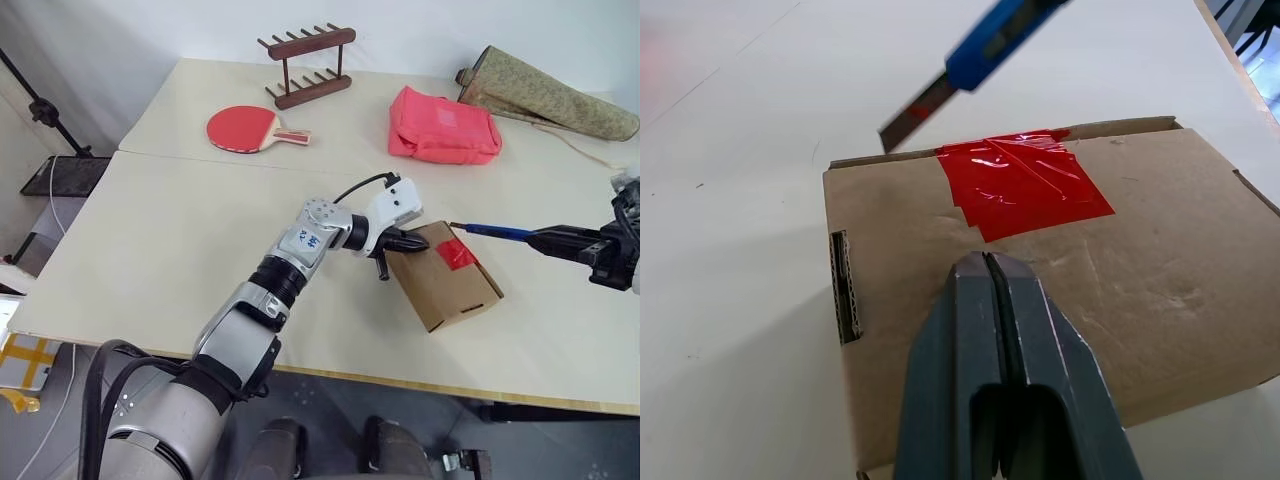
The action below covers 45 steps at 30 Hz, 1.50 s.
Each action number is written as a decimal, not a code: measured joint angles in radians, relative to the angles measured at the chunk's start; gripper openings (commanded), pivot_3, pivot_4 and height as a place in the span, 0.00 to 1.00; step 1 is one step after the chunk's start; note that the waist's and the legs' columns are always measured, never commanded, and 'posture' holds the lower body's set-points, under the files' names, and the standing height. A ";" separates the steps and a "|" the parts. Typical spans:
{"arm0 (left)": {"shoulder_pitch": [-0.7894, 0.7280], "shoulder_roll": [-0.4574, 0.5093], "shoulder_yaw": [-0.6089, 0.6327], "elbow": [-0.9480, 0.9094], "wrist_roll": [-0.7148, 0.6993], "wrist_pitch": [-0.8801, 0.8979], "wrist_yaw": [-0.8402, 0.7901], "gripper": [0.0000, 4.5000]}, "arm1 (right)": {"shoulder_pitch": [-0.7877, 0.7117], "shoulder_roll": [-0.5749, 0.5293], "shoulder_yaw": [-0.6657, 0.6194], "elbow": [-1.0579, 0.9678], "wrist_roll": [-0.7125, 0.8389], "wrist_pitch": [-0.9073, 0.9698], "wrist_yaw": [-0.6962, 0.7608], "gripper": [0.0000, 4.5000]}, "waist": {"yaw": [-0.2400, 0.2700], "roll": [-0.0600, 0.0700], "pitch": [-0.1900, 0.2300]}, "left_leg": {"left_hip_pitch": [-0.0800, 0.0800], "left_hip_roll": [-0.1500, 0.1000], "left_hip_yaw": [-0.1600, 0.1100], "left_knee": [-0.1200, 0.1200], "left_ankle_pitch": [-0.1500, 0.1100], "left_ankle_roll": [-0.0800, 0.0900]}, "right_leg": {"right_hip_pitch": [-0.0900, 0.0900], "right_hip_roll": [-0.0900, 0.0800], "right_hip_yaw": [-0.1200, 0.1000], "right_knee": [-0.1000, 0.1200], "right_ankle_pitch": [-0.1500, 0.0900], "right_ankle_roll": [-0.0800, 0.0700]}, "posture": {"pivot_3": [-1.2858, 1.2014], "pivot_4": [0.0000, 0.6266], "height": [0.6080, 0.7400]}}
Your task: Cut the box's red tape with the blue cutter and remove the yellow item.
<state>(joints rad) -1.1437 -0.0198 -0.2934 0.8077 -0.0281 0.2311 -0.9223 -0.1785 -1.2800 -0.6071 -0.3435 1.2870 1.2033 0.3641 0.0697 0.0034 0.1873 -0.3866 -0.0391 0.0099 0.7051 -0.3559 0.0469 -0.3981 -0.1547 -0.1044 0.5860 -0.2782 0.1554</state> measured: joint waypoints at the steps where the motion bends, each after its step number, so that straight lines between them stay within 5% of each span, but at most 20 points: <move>1: 0.000 -0.001 0.000 0.000 0.000 0.001 0.000 0.00 | -0.002 0.000 -0.005 0.001 -0.010 0.000 0.003 0.04 | 0.001 0.000 0.000 | 0.000 0.000 0.000 0.000 0.000 0.000 | 0.000 0.000 0.000 0.000 0.000 0.000 | 0.52 0.24 1.00; 29: 0.010 0.000 -0.001 -0.014 0.007 0.023 -0.010 0.00 | 0.014 0.092 -0.006 -0.015 -0.116 0.041 0.061 0.04 | 0.002 0.000 0.000 | 0.000 0.000 -0.001 0.010 0.000 0.000 | 0.002 0.000 0.001 0.005 0.001 -0.001 | 0.52 0.24 1.00; 45: -0.014 -0.020 -0.001 0.025 0.025 0.018 0.000 0.00 | -0.076 0.013 0.068 0.033 -0.142 0.106 0.152 0.04 | 0.001 0.002 -0.001 | 0.000 0.000 -0.001 0.012 0.000 0.000 | 0.002 0.000 0.001 0.005 0.002 -0.002 | 0.52 0.24 1.00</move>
<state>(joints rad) -1.1575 -0.0395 -0.2947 0.8330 -0.0032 0.2490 -0.9226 -0.2549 -1.2668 -0.5395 -0.3103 1.1448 1.3097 0.5163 0.0705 0.0049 0.1863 -0.3867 -0.0389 0.0084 0.7167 -0.3560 0.0469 -0.3956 -0.1551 -0.1036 0.5912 -0.2766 0.1536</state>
